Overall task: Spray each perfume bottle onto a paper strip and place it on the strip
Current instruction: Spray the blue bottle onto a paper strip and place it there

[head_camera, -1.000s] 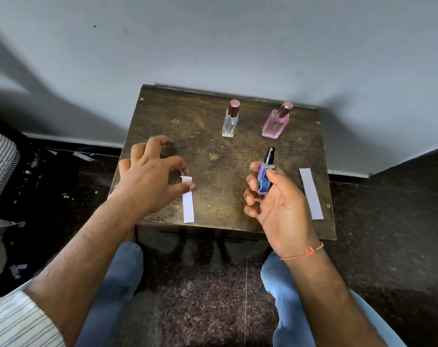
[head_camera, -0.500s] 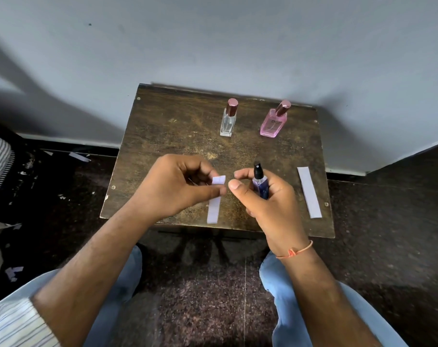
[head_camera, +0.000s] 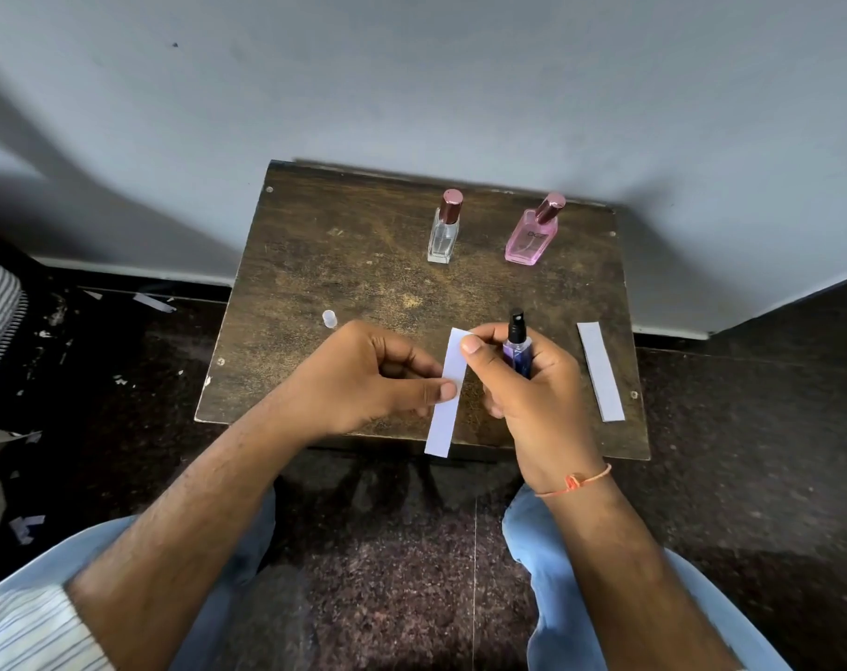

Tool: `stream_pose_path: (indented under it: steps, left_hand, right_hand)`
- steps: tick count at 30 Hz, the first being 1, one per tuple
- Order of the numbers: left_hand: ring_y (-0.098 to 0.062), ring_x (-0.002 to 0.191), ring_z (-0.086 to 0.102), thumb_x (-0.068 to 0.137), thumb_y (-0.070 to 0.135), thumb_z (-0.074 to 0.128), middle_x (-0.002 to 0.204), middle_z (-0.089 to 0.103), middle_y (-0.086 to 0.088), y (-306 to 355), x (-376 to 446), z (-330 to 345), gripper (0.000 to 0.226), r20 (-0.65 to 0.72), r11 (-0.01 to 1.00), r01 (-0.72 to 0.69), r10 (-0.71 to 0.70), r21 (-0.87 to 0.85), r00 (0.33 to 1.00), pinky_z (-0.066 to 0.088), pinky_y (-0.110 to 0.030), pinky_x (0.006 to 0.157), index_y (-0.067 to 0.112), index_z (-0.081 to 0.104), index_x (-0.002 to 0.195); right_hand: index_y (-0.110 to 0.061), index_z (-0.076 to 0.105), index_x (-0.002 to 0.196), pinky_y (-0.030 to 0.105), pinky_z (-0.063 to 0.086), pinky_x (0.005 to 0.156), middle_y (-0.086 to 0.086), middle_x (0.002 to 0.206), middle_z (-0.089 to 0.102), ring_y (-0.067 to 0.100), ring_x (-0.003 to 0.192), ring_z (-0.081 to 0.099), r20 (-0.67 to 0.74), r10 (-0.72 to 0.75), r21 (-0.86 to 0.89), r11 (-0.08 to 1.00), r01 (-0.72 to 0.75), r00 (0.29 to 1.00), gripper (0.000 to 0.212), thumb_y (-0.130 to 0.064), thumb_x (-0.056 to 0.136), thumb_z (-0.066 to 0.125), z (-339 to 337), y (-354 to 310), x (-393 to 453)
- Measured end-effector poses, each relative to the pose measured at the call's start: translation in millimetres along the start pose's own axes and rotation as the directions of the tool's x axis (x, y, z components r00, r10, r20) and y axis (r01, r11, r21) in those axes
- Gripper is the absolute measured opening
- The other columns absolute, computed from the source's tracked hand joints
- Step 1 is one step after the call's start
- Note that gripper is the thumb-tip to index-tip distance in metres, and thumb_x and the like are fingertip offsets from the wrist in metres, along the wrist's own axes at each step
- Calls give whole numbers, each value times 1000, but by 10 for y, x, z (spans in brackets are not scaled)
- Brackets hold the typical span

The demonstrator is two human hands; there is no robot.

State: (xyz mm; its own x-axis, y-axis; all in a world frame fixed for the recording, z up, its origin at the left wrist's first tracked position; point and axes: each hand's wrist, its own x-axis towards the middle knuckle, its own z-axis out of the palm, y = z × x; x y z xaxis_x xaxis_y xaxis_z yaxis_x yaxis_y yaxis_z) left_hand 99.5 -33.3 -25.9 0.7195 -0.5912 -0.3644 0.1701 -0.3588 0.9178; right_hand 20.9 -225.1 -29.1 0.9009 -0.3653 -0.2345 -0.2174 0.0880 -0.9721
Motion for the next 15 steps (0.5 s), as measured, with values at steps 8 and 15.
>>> stream_pose_path:
  steps: [8,15]
  left_hand:
    - [-16,74,75,93,16,83,89,84,-18,-26,25,-42,13,-140,985,81,-103,-149,985,66,-27,73,5,85,100]
    - [-20,77,74,93,18,83,90,82,-23,-24,20,-23,15,-140,981,85,-110,-173,984,65,-25,71,4,85,99]
  right_hand:
    - [-10,68,133,28,35,51,-2,77,49,13,60,42,246,279,380,853,-357,928,55,-52,102,53,-26,-58,31]
    - [-18,71,113,27,30,55,4,86,67,13,60,46,246,232,360,880,-311,941,27,-35,93,68,-32,-89,15]
